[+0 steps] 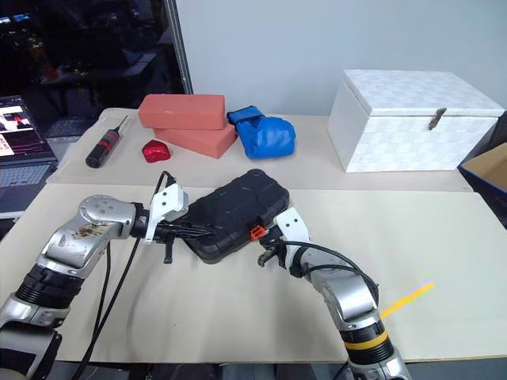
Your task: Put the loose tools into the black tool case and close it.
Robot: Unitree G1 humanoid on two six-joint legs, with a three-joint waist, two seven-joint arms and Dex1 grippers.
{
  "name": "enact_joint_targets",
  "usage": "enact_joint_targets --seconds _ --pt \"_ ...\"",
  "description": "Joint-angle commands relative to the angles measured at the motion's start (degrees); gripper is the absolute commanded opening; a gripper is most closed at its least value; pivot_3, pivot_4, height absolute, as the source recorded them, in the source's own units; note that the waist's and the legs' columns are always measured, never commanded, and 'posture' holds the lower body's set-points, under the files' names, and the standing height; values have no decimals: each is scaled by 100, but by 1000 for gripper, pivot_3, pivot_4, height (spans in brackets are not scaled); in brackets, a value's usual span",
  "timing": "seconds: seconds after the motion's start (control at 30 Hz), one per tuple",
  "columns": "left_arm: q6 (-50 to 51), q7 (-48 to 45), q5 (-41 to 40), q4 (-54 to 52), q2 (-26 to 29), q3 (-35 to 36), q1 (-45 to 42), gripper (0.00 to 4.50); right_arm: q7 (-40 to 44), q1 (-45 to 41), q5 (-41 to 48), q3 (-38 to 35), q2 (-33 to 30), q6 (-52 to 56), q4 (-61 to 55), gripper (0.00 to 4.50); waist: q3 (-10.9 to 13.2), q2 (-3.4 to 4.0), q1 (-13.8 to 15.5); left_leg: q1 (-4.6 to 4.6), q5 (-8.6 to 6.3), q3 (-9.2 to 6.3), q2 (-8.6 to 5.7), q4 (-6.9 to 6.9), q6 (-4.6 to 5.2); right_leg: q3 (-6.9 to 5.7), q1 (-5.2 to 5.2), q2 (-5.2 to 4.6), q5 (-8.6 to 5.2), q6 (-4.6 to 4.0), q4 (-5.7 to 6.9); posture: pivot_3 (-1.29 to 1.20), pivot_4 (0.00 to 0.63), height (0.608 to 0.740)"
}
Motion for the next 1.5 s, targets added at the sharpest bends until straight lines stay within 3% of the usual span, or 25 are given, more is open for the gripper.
enact_joint_targets --seconds 0.03,0.27,0.67,1.1,1.5 --pt "75 9 267 170 -29 -275 212 99 -64 -141 289 -284 175 -36 -568 0 0 0 -8 0 0 0 0 0 0 0 0 0 0 0 0 0 150 740" --pt "50 27 300 184 -60 -274 241 99 -81 -95 405 -347 174 107 -758 0 -5 5 -15 5 0 0 1 -2 0 0 1 0 0 -1 0 0 150 740" --pt "4 88 351 224 -49 -217 304 99 -119 556 306 -21 -426 528 -989 0 -13 5 4 3 -1 2 -2 -5 -1 0 1 -5 0 -2 -9 0 150 740" --pt "33 157 369 261 -130 -264 283 99 -441 66 210 51 558 46 369 0 -22 4 7 6 -1 0 -1 -7 -1 -3 4 -5 -1 -2 -14 0 150 740" --pt "120 252 321 137 -139 -241 408 99 -671 162 189 -349 1236 -1525 714 0 -49 7 -20 19 -25 0 -1 -10 -41 -2 7 -9 0 -4 -14 0 150 740"
